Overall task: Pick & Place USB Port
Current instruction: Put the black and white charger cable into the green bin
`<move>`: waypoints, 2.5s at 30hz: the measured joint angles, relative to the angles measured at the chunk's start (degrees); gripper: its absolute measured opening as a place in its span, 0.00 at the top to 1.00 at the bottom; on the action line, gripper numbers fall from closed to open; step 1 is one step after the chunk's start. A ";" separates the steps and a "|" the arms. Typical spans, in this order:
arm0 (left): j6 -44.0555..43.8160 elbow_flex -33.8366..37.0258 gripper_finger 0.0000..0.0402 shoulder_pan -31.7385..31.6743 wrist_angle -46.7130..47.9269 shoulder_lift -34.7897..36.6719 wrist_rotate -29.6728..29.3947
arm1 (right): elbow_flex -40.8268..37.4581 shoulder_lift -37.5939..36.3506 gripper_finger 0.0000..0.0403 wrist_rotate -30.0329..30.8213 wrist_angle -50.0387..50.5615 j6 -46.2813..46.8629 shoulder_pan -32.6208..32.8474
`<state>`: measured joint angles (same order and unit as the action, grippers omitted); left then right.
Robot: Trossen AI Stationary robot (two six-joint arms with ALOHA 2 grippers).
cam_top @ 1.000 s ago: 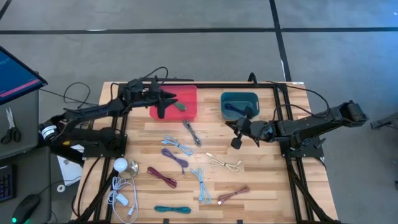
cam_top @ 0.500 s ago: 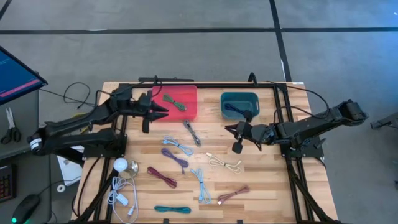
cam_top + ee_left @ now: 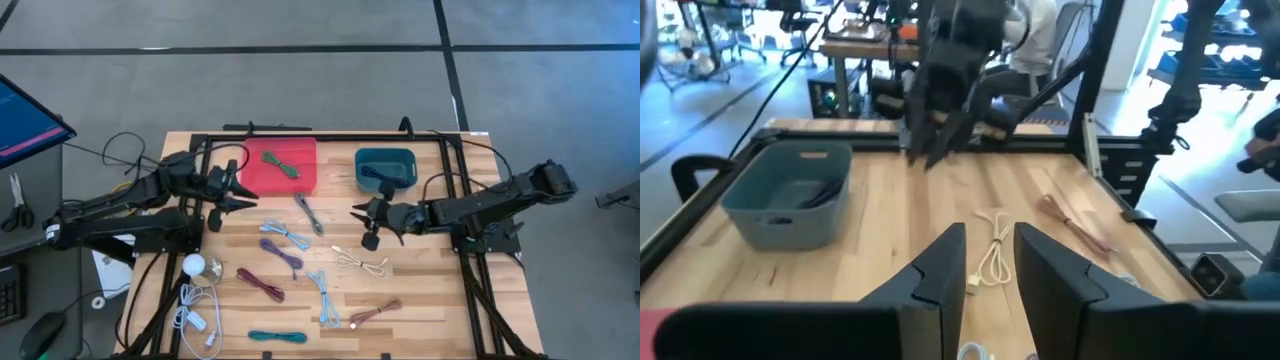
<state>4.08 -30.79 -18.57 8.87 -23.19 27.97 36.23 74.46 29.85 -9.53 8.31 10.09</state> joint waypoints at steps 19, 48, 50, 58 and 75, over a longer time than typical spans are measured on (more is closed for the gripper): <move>-0.46 0.00 0.78 0.58 2.69 0.60 -0.03 | 15.35 22.33 0.64 -12.45 2.36 3.98 -4.10; -1.55 0.00 0.78 0.58 2.66 -0.99 -0.04 | 23.17 36.49 0.48 -15.72 4.72 6.18 -6.80; -1.55 0.01 0.78 0.58 2.71 -1.36 -0.03 | 23.19 36.49 0.49 -17.35 3.44 6.28 -6.88; -1.55 0.01 0.78 0.58 2.70 -2.64 -0.05 | 23.19 36.49 0.54 -20.81 3.05 6.81 -7.32; -1.55 0.00 0.78 0.58 2.66 -2.79 -0.03 | 23.41 40.82 0.66 -21.57 0.87 8.17 -8.38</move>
<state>2.52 -30.78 -18.00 11.53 -25.98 27.94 59.64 115.28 8.28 -8.66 16.48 1.71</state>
